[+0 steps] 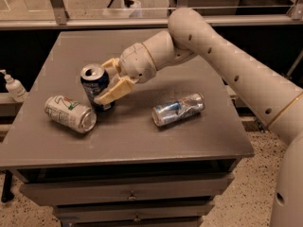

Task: Move pepsi can near 7up can

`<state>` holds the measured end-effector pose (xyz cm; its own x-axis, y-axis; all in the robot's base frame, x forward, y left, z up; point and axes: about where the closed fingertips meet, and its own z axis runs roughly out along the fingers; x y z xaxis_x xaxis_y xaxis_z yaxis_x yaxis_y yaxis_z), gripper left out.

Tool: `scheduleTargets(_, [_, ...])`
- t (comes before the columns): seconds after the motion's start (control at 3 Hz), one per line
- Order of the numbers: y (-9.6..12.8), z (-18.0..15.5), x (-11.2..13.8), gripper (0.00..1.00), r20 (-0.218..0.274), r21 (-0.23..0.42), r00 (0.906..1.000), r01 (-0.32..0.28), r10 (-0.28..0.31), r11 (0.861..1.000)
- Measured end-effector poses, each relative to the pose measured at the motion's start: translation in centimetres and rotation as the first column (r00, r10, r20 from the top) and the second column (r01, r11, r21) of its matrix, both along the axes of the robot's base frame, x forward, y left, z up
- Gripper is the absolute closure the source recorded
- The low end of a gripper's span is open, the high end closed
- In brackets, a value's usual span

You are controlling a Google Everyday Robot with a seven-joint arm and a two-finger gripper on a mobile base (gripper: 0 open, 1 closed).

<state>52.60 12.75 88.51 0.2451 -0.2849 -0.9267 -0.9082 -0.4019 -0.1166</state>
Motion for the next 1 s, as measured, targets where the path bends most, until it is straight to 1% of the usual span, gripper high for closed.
scheduleTargets(0.33, [0.21,-0.26,-0.15,0.13,-0.005,-0.009,1.0,-0.007,0.007,1.0])
scheduleTargets(0.67, [0.29,-0.48,-0.26,0.0,-0.012,-0.017,0.9999,-0.009,0.008,1.0])
scheduleTargets(1.0, [0.28,-0.57,-0.21,0.0,-0.013,-0.021,0.9999,-0.007,0.007,1.0])
